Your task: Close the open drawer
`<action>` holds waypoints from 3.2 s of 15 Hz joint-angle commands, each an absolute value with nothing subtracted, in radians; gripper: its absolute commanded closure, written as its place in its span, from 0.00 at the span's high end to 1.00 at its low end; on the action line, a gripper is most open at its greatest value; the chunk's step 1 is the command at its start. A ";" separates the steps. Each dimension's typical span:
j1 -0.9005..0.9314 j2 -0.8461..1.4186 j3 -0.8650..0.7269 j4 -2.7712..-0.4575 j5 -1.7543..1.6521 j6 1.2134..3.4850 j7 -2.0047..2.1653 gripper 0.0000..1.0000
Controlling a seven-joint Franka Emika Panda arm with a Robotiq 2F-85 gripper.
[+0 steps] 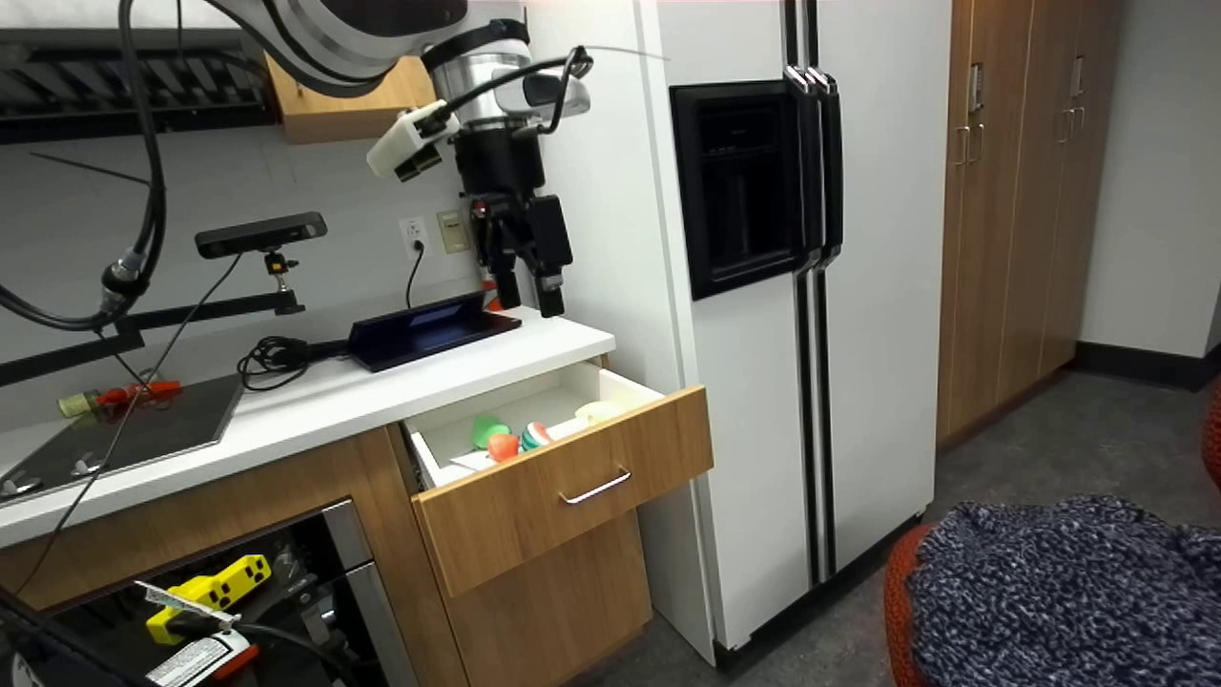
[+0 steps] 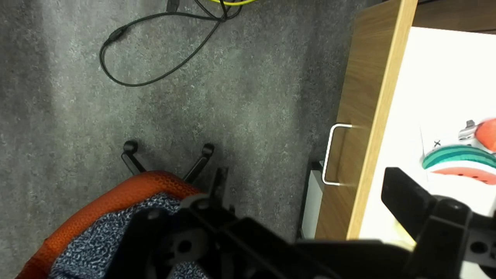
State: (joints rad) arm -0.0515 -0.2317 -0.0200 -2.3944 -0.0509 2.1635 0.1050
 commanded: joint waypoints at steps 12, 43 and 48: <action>-0.047 0.257 -0.008 -2.199 0.033 2.370 -0.001 1.00; -0.091 0.606 0.110 -1.971 0.206 2.565 -0.066 0.11; -0.141 0.605 0.204 -1.967 0.351 2.551 -0.125 0.00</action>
